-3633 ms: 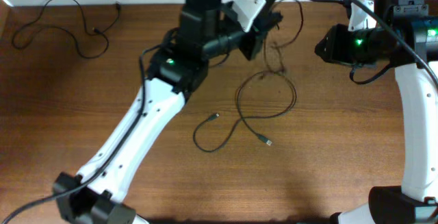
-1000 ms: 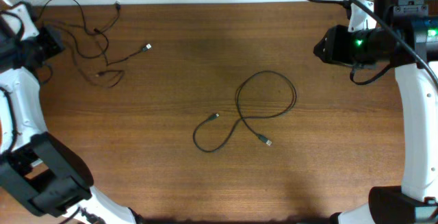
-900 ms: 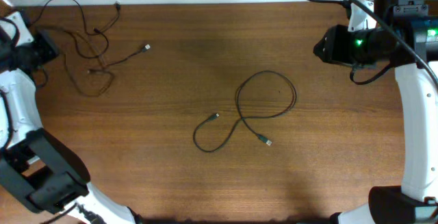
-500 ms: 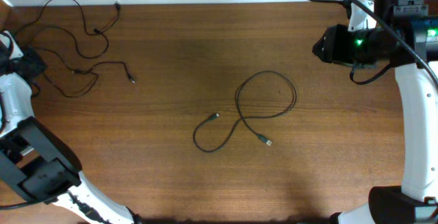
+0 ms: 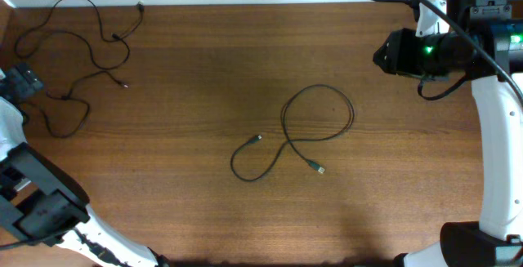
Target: Untangle cables
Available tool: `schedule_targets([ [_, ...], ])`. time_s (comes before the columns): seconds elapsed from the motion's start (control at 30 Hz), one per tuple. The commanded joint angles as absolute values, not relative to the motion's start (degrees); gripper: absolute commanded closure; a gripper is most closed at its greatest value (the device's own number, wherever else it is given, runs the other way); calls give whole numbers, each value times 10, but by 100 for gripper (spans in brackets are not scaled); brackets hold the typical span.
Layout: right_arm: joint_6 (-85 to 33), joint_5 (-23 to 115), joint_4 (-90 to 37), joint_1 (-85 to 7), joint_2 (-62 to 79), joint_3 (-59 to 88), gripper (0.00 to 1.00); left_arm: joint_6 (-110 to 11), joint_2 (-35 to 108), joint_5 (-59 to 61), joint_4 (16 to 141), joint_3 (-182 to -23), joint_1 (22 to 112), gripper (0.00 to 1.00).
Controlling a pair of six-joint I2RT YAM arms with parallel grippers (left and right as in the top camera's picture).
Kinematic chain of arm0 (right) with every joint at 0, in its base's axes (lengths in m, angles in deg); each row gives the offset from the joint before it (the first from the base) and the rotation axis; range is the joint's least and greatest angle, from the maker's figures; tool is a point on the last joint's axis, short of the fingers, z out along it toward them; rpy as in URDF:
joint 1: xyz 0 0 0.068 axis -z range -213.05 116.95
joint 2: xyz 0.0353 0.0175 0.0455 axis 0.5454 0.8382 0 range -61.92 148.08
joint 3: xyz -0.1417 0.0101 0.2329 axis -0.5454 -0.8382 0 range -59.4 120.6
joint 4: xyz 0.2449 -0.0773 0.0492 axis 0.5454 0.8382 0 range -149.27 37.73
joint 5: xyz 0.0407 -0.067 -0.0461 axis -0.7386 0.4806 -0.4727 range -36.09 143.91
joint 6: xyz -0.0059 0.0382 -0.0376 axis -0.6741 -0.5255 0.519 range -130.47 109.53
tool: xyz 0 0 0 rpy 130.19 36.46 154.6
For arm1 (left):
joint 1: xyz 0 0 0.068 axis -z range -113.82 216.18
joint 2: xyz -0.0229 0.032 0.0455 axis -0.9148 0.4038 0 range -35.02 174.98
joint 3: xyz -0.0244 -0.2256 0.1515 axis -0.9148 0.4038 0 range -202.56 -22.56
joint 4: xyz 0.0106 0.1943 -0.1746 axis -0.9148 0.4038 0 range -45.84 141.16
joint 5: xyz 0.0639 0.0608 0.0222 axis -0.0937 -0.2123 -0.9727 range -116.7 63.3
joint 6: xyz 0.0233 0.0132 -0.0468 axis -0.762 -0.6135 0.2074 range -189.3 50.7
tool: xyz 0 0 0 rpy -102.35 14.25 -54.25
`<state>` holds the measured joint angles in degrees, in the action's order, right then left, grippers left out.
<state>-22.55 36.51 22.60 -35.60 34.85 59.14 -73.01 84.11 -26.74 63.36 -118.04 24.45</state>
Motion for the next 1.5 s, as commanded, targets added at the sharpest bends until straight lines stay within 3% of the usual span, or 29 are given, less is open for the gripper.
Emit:
schedule_targets([
  [0.0,-230,366,224,-356,350,589,54,-741,865,-272,633,-1190,241,1],
  [0.7,-230,366,227,-357,350,589,50,-717,825,-279,635,-1211,240,0],
  [0.9,-229,366,228,-357,350,589,50,-702,771,-143,657,-1221,228,11],
  [1.07,-228,366,235,-356,350,589,50,-702,820,-140,752,-1220,182,2],
  [1.23,-228,366,225,-357,350,589,48,-702,865,-137,813,-1220,143,0],
  [1.33,-228,365,219,-357,350,589,48,-702,864,-53,805,-1222,142,2],
  [1.47,-228,365,220,-357,350,589,48,-702,864,132,762,-1224,157,14],
])
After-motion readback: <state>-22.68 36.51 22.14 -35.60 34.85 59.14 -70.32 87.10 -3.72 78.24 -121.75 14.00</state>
